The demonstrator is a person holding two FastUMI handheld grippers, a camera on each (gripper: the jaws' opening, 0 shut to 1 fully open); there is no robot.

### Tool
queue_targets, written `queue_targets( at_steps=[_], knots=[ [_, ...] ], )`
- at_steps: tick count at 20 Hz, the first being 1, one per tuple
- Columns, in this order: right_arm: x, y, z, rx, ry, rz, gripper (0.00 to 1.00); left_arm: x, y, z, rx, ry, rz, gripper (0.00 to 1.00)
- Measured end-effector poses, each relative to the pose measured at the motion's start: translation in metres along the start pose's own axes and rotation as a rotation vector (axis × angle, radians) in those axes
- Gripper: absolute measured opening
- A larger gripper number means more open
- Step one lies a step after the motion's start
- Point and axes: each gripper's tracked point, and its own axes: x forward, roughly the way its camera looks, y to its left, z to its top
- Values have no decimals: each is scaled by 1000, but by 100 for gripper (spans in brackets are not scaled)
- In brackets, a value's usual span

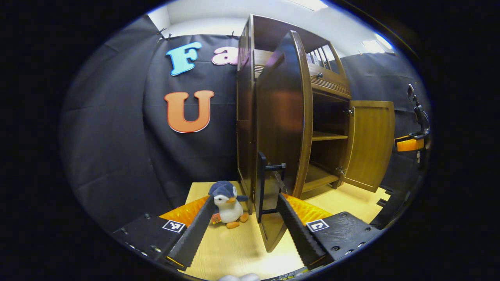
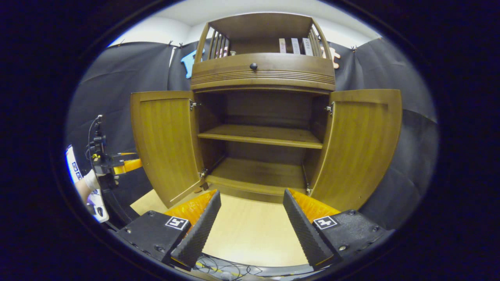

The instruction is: Open the right door of the double-door shoe cabinet with the right hand, and open the left door with the left hand.

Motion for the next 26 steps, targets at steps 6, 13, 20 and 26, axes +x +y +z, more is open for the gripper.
queue_targets(
  at_steps=[6,13,20,26],
  knots=[
    [8,-14,1,7,-23,-3,100,-46,8,42,14,2,252,100],
    [13,-53,15,42,-65,-18,100,-55,-70,112,28,-36,347,95],
    [4,-96,28,71,-102,-72,100,-22,-164,128,26,-55,367,96],
    [-2,-121,34,68,-130,-121,100,-4,-231,115,50,-52,306,96]
  ],
)
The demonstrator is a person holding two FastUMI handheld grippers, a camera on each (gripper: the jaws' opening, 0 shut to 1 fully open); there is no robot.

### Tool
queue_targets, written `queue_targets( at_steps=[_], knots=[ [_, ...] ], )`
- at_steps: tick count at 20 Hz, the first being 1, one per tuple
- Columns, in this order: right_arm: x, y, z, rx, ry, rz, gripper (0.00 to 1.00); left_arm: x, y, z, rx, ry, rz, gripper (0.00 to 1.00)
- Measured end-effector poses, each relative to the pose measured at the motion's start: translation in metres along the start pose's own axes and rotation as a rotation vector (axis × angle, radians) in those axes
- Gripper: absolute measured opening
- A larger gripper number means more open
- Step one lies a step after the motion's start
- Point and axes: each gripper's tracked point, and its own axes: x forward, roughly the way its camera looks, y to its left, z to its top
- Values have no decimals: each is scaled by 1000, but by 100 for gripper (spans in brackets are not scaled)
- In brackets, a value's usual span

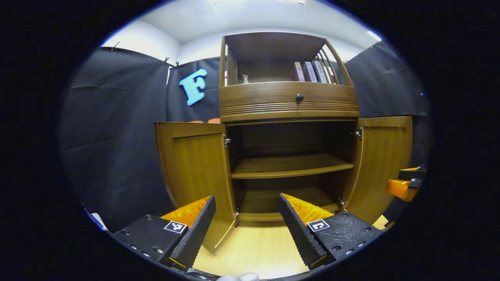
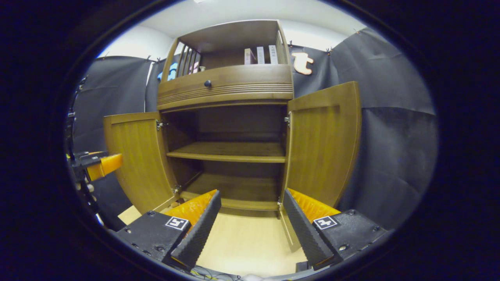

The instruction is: Open the right door of the double-door shoe cabinet with the right hand, and open the left door with the left hand.

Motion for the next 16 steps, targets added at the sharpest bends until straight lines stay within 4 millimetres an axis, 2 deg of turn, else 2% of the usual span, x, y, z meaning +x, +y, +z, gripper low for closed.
queue_targets(
  at_steps=[4,7,8,9,10,12,13,14,16],
  knots=[
    [3,-8,7,1,-16,-19,100,-4,-15,-5,33,2,-6,96],
    [3,-7,11,6,-26,-21,100,-3,-18,-4,47,-12,-4,96],
    [4,-7,12,6,-29,-20,100,-3,-18,-3,51,-15,-3,100],
    [4,-7,14,4,-31,-20,100,-3,-18,-2,53,-19,-3,100],
    [3,-7,15,3,-36,-25,100,-2,-19,-2,50,-19,-10,96],
    [2,-8,18,6,-45,-33,100,-2,-19,-1,39,-24,-21,96],
    [2,-8,20,10,-50,-39,100,-2,-20,-2,35,-23,-29,100],
    [1,-8,18,10,-50,-44,100,-1,-20,-1,34,-26,-35,96],
    [-2,-9,18,9,-51,-56,100,-1,-21,0,39,-30,-46,96]
  ],
)
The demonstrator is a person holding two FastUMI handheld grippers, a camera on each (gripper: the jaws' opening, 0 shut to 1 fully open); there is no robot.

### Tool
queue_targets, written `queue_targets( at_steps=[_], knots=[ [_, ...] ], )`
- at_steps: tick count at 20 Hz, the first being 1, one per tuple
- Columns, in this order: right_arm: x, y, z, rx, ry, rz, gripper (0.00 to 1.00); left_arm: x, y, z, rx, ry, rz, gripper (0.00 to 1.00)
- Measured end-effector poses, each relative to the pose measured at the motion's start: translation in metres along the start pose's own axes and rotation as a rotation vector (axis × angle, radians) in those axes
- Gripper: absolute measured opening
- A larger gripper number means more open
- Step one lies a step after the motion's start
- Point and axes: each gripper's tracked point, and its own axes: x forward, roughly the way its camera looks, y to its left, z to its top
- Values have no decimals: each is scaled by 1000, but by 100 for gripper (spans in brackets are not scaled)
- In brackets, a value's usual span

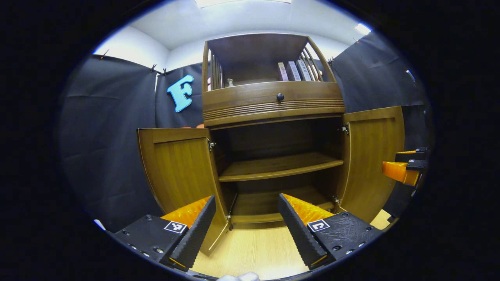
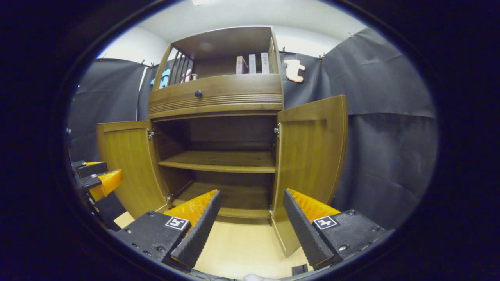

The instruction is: Open the right door of the double-door shoe cabinet with the right hand, and open the left door with the left hand.

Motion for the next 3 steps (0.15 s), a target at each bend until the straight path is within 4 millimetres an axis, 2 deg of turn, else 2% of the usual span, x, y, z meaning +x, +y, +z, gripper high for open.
queue_targets(
  at_steps=[3],
  knots=[
    [-3,0,1,-9,1,-16,100,2,-1,1,3,-5,-16,96]
  ],
)
